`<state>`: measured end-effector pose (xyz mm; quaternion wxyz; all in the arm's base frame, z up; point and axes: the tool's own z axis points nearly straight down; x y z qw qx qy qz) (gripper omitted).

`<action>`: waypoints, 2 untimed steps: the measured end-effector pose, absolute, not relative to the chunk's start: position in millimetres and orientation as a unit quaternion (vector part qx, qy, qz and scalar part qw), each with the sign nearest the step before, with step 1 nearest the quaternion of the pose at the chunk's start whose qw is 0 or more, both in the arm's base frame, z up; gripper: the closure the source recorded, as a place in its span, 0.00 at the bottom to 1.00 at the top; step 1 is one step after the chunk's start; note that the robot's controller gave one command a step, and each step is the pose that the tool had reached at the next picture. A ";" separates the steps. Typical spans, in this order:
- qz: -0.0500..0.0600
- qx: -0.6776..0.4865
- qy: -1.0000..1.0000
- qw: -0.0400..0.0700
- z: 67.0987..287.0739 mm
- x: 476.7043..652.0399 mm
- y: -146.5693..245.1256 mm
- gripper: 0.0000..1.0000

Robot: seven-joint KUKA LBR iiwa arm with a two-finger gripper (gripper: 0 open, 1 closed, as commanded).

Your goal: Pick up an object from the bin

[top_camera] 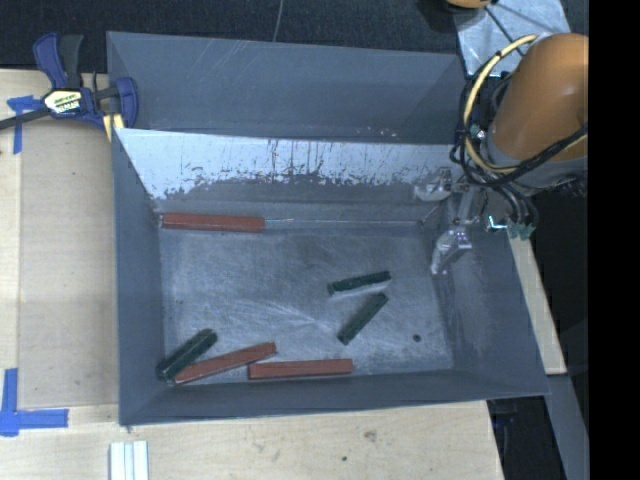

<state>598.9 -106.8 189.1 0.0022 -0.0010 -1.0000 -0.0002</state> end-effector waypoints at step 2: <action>0.000 0.001 -1.000 -0.002 192.9 600.9 -106.3 0.00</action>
Offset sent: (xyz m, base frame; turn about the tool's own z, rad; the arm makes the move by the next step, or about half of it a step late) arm -0.0013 0.0293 -0.1191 -0.1824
